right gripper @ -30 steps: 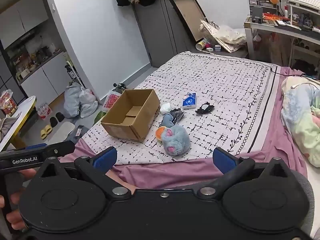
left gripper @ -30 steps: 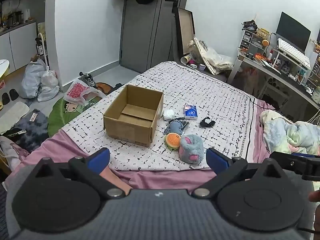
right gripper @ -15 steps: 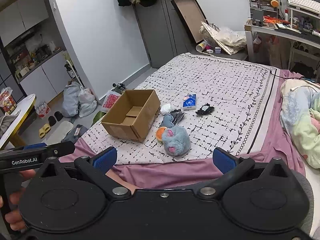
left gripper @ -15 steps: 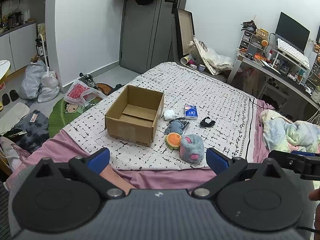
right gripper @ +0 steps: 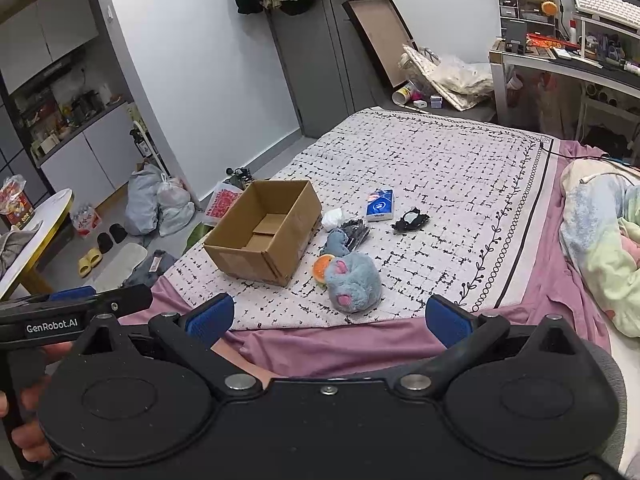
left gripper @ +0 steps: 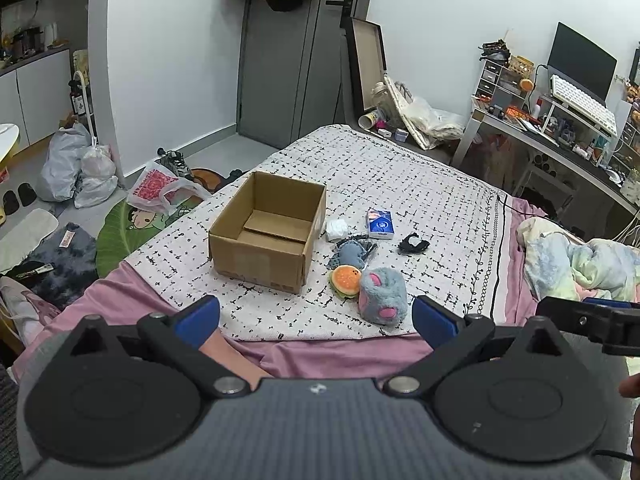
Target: Organize soft objects
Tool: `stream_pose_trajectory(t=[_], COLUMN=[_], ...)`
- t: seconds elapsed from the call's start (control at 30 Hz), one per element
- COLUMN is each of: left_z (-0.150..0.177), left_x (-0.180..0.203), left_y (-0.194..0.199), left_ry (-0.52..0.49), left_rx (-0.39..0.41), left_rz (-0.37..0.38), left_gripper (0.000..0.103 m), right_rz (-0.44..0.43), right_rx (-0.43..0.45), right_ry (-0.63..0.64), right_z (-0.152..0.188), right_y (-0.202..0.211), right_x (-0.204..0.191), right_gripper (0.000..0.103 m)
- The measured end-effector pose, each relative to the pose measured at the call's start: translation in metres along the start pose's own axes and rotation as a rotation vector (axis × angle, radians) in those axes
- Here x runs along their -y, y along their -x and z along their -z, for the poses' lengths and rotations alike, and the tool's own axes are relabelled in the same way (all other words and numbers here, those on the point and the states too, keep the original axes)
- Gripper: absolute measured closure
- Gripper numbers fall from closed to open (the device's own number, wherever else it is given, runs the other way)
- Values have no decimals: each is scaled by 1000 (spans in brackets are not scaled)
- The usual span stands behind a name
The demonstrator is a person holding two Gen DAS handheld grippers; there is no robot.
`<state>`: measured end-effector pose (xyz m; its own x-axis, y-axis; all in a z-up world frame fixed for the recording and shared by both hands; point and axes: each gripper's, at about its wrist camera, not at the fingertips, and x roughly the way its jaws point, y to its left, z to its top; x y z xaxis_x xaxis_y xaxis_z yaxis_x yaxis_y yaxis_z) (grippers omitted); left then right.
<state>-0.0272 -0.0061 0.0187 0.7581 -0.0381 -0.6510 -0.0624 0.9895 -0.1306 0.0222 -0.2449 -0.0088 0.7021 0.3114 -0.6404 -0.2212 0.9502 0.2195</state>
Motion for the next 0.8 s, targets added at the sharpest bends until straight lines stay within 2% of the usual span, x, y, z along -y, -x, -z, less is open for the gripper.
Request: stream_pose_trajectory(t=[0.8], left_z=[2], left_x=[8], left_y=[-9], left_ry=[-17], left_rx=[6], left_rz=[31], left_gripper=[1], right_rz=[18], right_rx=[6], right_ry=[-23], right_z=[0], right_y=[-2], right_x=[6], right_gripper=[0])
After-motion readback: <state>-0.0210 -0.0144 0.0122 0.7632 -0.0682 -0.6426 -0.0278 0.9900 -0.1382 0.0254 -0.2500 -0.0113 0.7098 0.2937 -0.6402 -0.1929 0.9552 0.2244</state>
